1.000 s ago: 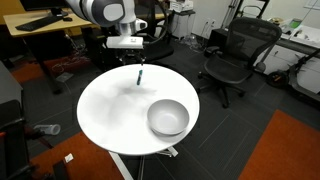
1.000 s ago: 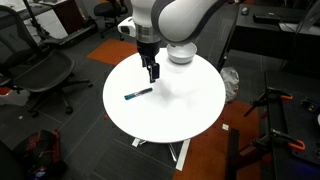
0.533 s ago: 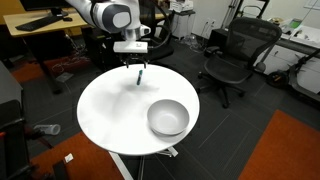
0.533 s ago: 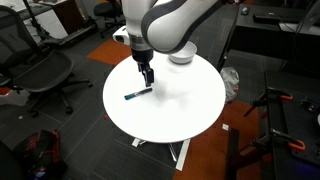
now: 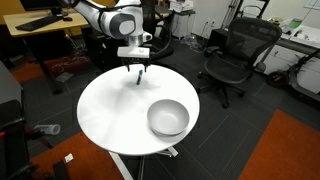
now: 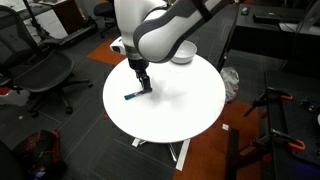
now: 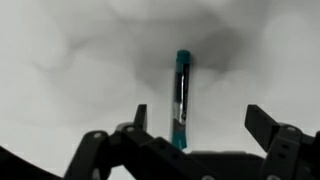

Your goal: Pick the pen on the table and put it in the bowl

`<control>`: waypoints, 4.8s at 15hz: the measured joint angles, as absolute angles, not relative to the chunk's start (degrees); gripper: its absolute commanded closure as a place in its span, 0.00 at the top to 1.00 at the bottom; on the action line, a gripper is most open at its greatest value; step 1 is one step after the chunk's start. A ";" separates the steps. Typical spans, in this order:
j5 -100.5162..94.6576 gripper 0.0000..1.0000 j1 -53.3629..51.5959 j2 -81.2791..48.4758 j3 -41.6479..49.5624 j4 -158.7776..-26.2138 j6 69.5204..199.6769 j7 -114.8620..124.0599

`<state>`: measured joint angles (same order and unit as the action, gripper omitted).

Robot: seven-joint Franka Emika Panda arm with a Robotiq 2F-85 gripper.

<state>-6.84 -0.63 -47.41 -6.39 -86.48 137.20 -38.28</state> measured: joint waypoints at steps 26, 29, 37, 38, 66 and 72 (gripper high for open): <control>-6.85 0.03 -2.02 -54.84 -7.17 -80.99 137.35 -38.28; -6.85 0.05 -2.00 -54.87 -7.14 -80.29 137.35 -38.23; -7.12 0.05 -1.63 -48.84 -3.62 -80.71 137.46 -33.20; -7.49 0.05 -1.37 -47.34 -2.81 -81.27 137.47 -31.99; -8.73 0.45 8.25 -29.72 11.26 -109.13 149.96 -1.80; -7.17 0.89 9.08 -30.00 11.26 -109.00 149.96 -1.68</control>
